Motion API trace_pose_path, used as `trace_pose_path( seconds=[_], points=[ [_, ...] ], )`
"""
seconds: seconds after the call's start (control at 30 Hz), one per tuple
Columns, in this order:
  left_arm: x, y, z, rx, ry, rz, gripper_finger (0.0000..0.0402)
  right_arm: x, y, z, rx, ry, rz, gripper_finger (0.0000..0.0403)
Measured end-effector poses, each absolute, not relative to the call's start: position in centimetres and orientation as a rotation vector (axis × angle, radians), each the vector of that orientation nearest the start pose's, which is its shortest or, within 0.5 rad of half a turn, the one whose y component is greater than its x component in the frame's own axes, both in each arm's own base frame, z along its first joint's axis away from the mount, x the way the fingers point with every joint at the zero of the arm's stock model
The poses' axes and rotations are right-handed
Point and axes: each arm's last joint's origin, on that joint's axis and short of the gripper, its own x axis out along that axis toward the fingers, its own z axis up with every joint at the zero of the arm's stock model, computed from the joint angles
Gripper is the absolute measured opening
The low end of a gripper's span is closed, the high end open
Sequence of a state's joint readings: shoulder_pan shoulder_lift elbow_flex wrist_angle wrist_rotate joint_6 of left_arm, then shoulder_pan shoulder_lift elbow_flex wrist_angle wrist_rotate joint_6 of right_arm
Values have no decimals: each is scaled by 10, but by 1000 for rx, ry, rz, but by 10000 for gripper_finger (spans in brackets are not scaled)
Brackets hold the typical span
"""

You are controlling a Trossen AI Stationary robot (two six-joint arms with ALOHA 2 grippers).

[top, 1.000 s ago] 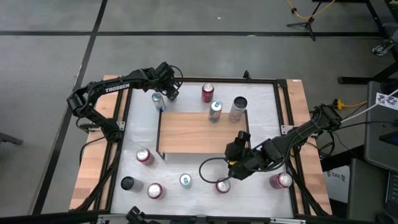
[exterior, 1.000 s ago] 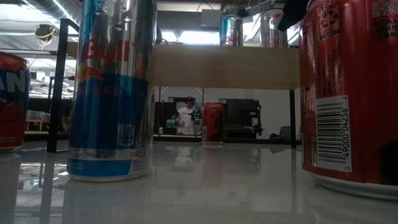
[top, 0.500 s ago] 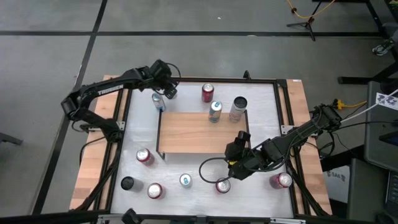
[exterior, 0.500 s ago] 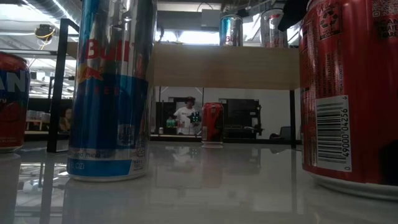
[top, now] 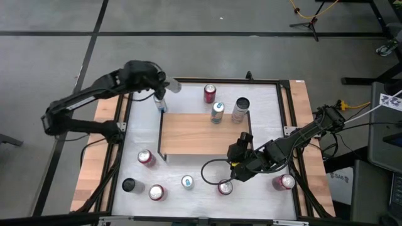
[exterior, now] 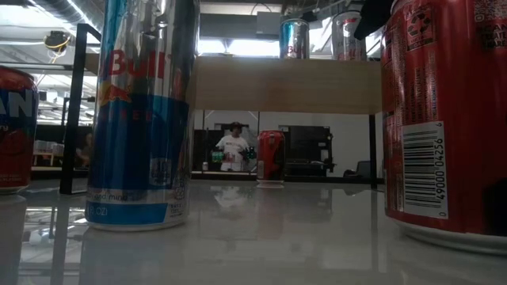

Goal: Place canned beverage on shelf
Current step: Put the top white-pink soda can on the shelf aligned with the other white-pink soda can

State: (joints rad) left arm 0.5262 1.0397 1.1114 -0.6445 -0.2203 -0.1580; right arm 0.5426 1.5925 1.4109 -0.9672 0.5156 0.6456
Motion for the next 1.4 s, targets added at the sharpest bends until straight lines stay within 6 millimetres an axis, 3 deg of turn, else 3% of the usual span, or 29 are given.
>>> trace_pose_path(
  seconds=[0.27, 0.5, 0.77, 1.07, 1.4],
  points=[
    [153, 62, 383, -252, 363, 520, 227, 278, 151, 297, 14, 934, -286, 285],
    [156, 30, 387, -271, 359, 248, 227, 279, 151, 298, 10, 907, -302, 285],
    [187, -4, 387, -256, 324, -13, 227, 281, 151, 300, -14, 874, -309, 285],
    [223, -22, 374, -238, 425, -87, 227, 282, 151, 300, -39, 870, -293, 285],
    [264, -27, 404, -80, 635, -74, 234, 286, 154, 303, -92, 825, -244, 285]
  ],
)
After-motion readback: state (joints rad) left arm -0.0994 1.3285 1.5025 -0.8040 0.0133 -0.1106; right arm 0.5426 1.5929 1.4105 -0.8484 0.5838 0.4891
